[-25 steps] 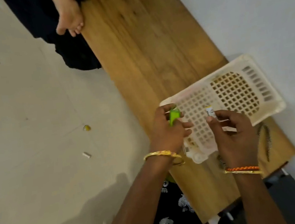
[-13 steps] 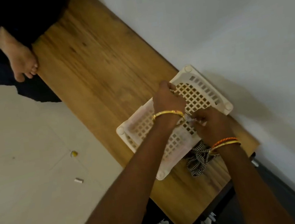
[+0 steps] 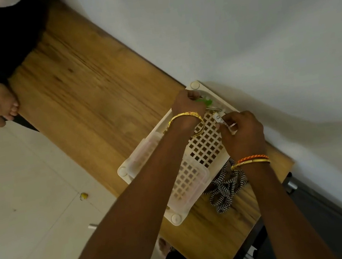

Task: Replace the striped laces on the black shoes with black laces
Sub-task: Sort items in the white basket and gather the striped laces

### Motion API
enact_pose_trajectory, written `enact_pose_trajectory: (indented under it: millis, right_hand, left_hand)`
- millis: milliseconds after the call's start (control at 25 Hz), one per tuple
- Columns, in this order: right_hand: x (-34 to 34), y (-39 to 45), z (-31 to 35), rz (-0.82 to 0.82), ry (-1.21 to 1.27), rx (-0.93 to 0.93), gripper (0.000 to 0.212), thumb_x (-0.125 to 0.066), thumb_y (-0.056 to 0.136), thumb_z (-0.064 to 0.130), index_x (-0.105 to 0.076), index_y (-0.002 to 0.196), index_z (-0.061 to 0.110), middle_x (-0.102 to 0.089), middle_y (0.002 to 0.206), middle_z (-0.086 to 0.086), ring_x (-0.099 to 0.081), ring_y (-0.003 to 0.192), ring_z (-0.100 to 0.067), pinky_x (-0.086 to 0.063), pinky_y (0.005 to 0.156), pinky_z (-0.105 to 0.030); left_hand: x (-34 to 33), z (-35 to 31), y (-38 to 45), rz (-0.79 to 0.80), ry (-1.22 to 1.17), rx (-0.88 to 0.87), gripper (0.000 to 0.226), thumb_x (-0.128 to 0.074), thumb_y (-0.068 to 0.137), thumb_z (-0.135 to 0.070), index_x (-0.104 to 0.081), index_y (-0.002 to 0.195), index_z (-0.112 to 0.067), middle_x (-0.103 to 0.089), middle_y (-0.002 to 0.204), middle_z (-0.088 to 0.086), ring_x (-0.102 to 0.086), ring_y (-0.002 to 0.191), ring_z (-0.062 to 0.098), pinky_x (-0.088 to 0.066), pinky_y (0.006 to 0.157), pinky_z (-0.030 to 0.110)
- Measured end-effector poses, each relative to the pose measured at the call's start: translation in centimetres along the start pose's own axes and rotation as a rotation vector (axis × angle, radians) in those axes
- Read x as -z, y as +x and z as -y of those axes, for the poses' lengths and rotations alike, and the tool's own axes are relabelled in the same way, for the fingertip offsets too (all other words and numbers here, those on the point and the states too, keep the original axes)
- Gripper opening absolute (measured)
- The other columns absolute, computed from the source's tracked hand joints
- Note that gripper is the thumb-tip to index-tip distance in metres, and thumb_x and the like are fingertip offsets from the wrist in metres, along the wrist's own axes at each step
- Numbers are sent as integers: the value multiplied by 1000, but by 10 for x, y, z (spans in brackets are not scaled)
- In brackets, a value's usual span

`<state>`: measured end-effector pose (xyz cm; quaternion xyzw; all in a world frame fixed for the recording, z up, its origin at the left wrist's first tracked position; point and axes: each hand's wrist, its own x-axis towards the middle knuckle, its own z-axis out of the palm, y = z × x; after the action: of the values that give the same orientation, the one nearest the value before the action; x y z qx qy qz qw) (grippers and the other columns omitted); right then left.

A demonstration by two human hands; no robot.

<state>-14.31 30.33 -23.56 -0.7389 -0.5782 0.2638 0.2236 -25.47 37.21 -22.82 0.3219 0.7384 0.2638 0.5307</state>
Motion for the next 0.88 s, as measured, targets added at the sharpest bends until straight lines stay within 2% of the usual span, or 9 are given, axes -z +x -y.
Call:
enact_pose_trajectory:
  millis: [80,160,280,400,480,600,720,800,880]
  right_hand:
    - [-2,2,-2,-32,0,-7,21,-65,86,16,-68,103,3,-59,102,-18,-59,93,-35,-51,77,-42]
    - [-6,0,-3,-85,-39,-11,22,-64,86,16,-68,104,4,-59,102,-18,-57,95,-35,-50,79,-41]
    - [-15,-3,-4,-155,-157,31,20,-65,84,11,-68,102,2,-59,98,-20,-55,95,-37,-46,78,-41]
    - [-22,-5,-6,-218,-211,46,21,-63,80,1,-68,100,1,-60,96,-23,-54,92,-40,-45,76,-42]
    - [-22,-8,-5,-249,-159,8,21,-60,80,0,-69,100,2,-60,97,-22,-53,94,-39,-44,77,-40]
    - [-17,-18,11,-308,-12,23,16,-59,82,4,-68,94,0,-60,95,-20,-57,90,-38,-47,74,-41]
    - [-20,-38,43,-313,97,138,11,-59,84,5,-66,91,0,-62,89,-16,-59,79,-36,-49,69,-42]
    - [-30,-58,70,-270,149,251,10,-58,86,7,-65,88,1,-61,79,-11,-57,69,-30,-48,67,-40]
    - [-49,-85,98,-189,189,336,12,-56,87,11,-65,85,3,-58,69,-4,-53,61,-24,-44,62,-33]
  left_hand:
    - [2,2,-1,52,101,-122,33,-52,79,8,-64,103,-11,-61,100,3,-59,102,24,-53,86,34]
    - [5,8,-3,61,240,-335,36,-54,77,11,-65,105,-8,-66,105,6,-60,101,22,-49,84,29]
    - [6,12,-2,42,512,-588,40,-55,79,10,-64,112,-10,-67,112,7,-62,102,26,-46,83,29]
    - [7,12,-4,27,720,-631,42,-52,84,5,-60,120,-16,-61,124,5,-60,106,28,-48,86,39]
    - [11,14,-11,9,760,-645,37,-51,87,0,-60,119,-15,-59,125,4,-59,105,28,-49,82,41]
    - [28,21,-36,-62,633,-687,20,-52,92,-11,-64,109,-10,-63,108,7,-61,91,26,-49,71,40]
    - [58,45,-69,-284,370,-710,11,-57,92,-16,-62,89,-7,-62,79,4,-55,64,16,-44,54,30]
    - [83,75,-93,-450,257,-649,15,-59,91,-18,-57,79,-9,-51,62,-6,-41,54,6,-32,49,18]
    - [111,115,-114,-583,192,-528,23,-55,93,-24,-50,73,-14,-36,55,-14,-32,49,6,-22,46,14]
